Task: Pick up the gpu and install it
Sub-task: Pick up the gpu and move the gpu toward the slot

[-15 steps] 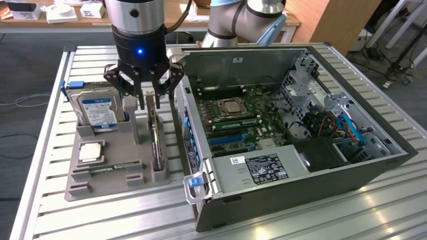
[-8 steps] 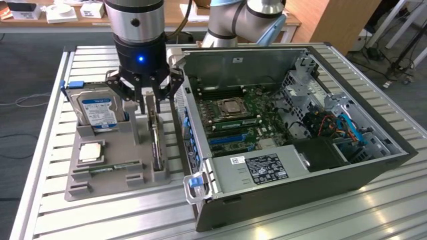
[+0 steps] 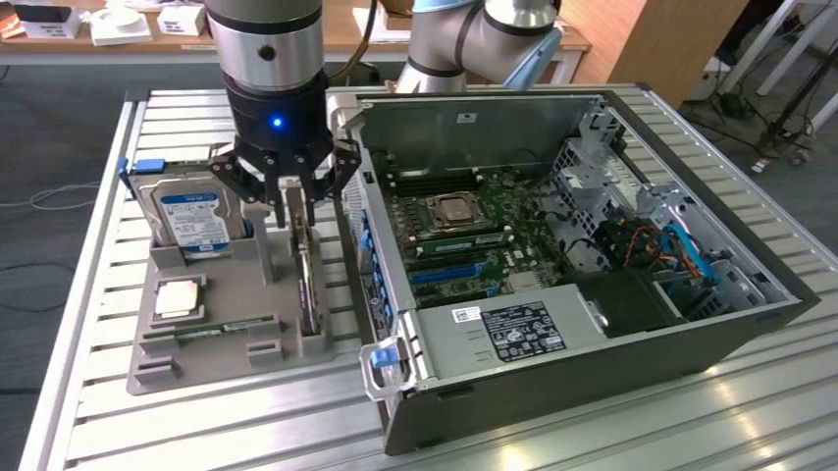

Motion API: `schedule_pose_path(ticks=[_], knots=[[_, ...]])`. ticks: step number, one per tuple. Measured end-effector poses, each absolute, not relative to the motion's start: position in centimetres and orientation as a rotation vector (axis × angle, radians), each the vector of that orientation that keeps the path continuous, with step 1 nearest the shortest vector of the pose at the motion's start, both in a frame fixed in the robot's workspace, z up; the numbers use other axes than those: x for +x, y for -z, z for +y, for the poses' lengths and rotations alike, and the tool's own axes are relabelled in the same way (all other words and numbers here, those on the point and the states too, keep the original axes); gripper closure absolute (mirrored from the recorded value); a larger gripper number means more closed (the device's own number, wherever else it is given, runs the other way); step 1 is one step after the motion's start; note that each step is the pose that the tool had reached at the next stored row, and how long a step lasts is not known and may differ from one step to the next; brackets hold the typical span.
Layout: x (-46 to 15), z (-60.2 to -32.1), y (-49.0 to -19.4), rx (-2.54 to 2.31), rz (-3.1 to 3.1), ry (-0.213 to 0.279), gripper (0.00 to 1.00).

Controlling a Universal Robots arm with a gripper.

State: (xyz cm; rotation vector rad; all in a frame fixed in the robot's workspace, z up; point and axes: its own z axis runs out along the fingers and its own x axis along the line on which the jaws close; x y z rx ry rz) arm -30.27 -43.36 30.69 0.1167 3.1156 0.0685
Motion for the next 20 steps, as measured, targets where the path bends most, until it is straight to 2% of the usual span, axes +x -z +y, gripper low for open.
schedule_pose_path(ticks=[20], knots=[[-30.3, -44.7, -29.7, 0.116, 3.116, -0.068, 0.63]])
